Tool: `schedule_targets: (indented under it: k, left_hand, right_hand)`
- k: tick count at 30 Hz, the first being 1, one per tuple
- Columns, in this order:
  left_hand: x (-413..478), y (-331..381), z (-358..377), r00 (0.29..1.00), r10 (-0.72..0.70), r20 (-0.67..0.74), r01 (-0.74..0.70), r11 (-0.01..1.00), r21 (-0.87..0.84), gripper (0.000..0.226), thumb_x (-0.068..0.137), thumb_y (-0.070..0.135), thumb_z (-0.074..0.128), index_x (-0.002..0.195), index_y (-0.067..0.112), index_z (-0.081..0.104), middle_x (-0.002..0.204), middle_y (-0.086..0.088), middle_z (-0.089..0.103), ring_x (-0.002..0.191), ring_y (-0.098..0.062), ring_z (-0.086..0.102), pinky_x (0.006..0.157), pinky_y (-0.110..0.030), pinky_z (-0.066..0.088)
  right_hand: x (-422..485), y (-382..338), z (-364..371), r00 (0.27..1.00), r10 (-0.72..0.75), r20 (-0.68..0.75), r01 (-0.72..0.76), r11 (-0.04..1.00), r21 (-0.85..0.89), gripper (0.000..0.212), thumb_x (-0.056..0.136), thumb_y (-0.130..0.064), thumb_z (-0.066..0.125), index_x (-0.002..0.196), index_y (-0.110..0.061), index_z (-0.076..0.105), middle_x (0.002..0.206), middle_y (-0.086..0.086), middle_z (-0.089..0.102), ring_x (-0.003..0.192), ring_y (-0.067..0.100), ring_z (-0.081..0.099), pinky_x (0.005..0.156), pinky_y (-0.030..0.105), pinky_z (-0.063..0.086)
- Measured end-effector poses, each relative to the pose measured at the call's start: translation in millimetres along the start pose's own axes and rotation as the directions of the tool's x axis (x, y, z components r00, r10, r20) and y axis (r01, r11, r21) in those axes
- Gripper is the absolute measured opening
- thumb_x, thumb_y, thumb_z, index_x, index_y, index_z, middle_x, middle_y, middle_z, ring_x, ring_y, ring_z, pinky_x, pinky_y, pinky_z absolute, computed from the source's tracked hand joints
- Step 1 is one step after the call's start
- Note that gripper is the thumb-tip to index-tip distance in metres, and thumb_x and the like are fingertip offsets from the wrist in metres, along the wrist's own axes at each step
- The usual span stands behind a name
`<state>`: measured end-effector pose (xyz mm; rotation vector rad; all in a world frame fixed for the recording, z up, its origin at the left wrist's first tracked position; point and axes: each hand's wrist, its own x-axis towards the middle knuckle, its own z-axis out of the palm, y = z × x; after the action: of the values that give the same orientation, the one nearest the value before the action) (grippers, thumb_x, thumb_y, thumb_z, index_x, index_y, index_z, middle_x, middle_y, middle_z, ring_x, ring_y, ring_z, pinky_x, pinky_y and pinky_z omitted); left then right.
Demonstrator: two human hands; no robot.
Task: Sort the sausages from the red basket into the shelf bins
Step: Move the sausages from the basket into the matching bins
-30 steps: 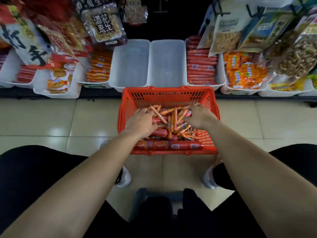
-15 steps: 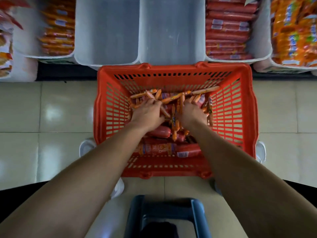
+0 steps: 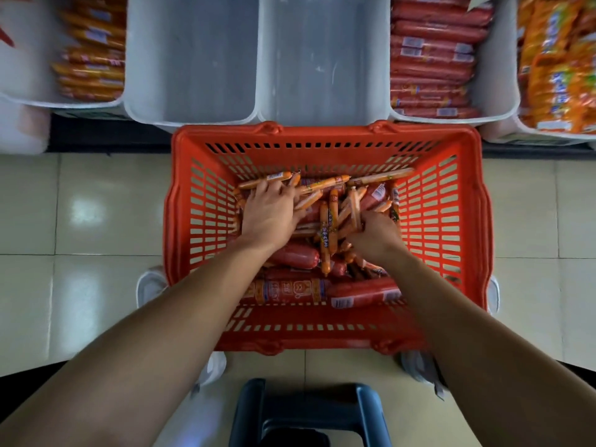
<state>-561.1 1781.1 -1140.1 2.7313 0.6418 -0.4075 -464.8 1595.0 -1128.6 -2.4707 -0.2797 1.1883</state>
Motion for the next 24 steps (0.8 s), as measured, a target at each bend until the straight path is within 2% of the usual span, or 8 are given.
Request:
schedule_targets:
  k: [2, 5, 8, 12, 14, 18, 21, 24]
  left_hand:
    - [-6, 10, -6, 0.976, -0.168, 0.138, 0.202, 0.938, -0.28, 0.037, 0.088, 0.053, 0.066, 0.111, 0.024, 0.065, 0.11, 0.003, 0.068, 0.101, -0.02, 0.063, 0.085, -0.034, 0.051]
    - [-10, 30, -6, 0.933, -0.224, 0.28, 0.348, 0.758, -0.551, 0.038, 0.088, 0.047, 0.07, 0.112, 0.017, 0.069, 0.113, 0.002, 0.07, 0.101, -0.015, 0.063, 0.085, -0.028, 0.047]
    - [-14, 45, -6, 0.931, -0.234, 0.281, 0.363, 0.686, -0.631, 0.038, 0.089, 0.037, 0.073, 0.117, 0.011, 0.071, 0.115, -0.002, 0.072, 0.099, -0.009, 0.061, 0.082, -0.019, 0.04]
    - [-13, 48, -4, 0.921, -0.187, 0.342, 0.375, 0.667, -0.645, 0.037, 0.091, 0.032, 0.071, 0.121, 0.011, 0.071, 0.114, 0.002, 0.071, 0.094, -0.005, 0.058, 0.074, -0.007, 0.04]
    - [-8, 47, -3, 0.928, -0.132, 0.348, 0.335, 0.705, -0.625, 0.032, 0.093, 0.034, 0.068, 0.118, 0.014, 0.073, 0.114, 0.004, 0.071, 0.096, -0.007, 0.062, 0.073, -0.003, 0.042]
    - [17, 40, 4, 0.984, -0.158, 0.078, 0.174, 0.936, -0.306, 0.039, 0.093, 0.038, 0.066, 0.129, 0.021, 0.065, 0.129, 0.0, 0.065, 0.118, -0.022, 0.061, 0.096, -0.034, 0.049]
    - [32, 42, 17, 0.998, -0.043, 0.043, 0.047, 0.993, -0.111, 0.051, 0.092, 0.034, 0.066, 0.138, 0.016, 0.054, 0.134, -0.007, 0.058, 0.127, -0.028, 0.051, 0.104, -0.04, 0.043]
    - [37, 44, 27, 0.999, -0.024, 0.042, 0.022, 0.999, 0.037, 0.044, 0.094, 0.026, 0.062, 0.136, 0.017, 0.054, 0.127, -0.009, 0.059, 0.123, -0.032, 0.049, 0.094, -0.043, 0.05]
  right_hand:
    - [-8, -3, -4, 1.0, -0.008, 0.012, 0.005, 0.983, 0.184, 0.005, 0.088, -0.018, 0.06, 0.09, -0.023, 0.061, 0.08, -0.001, 0.068, 0.074, 0.014, 0.062, 0.054, 0.025, 0.039]
    - [-15, -14, 2, 0.996, -0.022, 0.082, -0.007, 0.942, 0.336, 0.009, 0.089, -0.017, 0.058, 0.095, -0.018, 0.065, 0.082, 0.005, 0.072, 0.076, 0.022, 0.068, 0.06, 0.032, 0.051]
    - [-15, -19, 13, 0.985, -0.056, 0.166, -0.026, 0.891, 0.453, 0.017, 0.089, -0.014, 0.058, 0.102, -0.013, 0.069, 0.091, 0.015, 0.074, 0.085, 0.034, 0.071, 0.076, 0.047, 0.059]
    - [-11, -12, 15, 0.976, -0.117, 0.186, 0.032, 0.914, 0.405, 0.016, 0.095, -0.019, 0.059, 0.103, -0.006, 0.063, 0.08, 0.01, 0.065, 0.07, 0.025, 0.06, 0.065, 0.038, 0.048]
    - [-8, -4, 13, 0.985, -0.1, 0.141, 0.053, 0.951, 0.305, 0.013, 0.094, -0.024, 0.062, 0.101, -0.013, 0.064, 0.086, 0.005, 0.069, 0.077, 0.021, 0.064, 0.07, 0.036, 0.05]
    - [6, 14, 1, 0.999, 0.04, 0.003, -0.04, 0.976, 0.216, 0.011, 0.094, -0.027, 0.063, 0.102, -0.02, 0.06, 0.094, 0.002, 0.069, 0.087, 0.024, 0.065, 0.078, 0.037, 0.052]
    - [14, 24, -3, 0.995, 0.1, -0.028, -0.094, 0.983, 0.156, 0.014, 0.091, -0.025, 0.062, 0.101, -0.017, 0.06, 0.091, 0.005, 0.068, 0.085, 0.027, 0.067, 0.067, 0.033, 0.049]
    - [14, 23, 1, 0.996, 0.089, -0.011, -0.085, 0.98, 0.181, 0.012, 0.09, -0.027, 0.064, 0.098, -0.019, 0.063, 0.088, 0.003, 0.068, 0.081, 0.022, 0.067, 0.066, 0.031, 0.051]
